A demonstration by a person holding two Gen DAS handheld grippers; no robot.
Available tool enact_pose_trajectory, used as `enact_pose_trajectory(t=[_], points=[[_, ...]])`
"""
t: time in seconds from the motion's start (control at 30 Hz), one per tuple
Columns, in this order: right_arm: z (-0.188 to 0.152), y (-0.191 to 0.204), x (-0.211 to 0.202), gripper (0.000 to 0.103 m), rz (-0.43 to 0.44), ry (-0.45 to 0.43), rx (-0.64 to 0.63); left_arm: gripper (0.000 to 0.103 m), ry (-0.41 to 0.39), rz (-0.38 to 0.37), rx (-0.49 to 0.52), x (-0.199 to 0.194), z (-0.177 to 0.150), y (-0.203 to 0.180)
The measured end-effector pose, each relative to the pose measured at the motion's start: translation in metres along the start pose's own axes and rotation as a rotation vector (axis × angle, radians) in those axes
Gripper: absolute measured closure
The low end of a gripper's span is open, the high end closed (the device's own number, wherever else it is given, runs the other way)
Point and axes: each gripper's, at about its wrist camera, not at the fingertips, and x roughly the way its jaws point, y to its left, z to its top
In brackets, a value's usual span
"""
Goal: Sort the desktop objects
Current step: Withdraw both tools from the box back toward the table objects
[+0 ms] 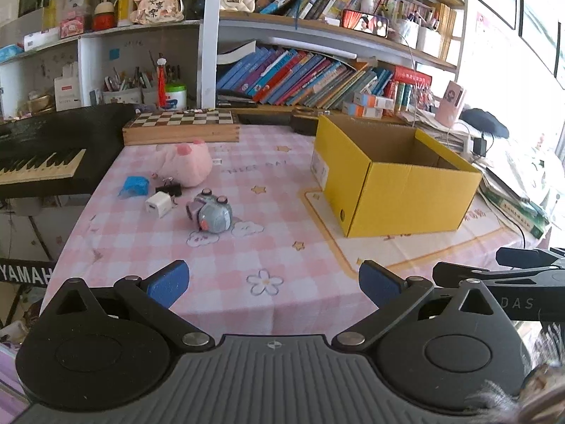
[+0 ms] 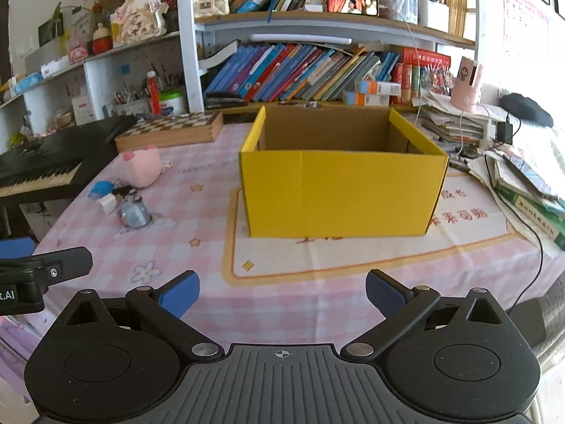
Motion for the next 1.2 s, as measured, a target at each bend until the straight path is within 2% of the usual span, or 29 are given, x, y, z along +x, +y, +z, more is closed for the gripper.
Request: enact_pose_trajectory(t=[0.43,1.2], points=[[-0.012,0.039,-0.007,0.001,0.041,0.015,-0.025,0.0,0.012,0.032,-0.028,-0.021,-0.015,0.036],[-0.008,0.102,-0.009,0.001,0.186,-0.002,-0.192,0.0,-0.031,0.103,-0.116,-0.04,-0.016,0.082]])
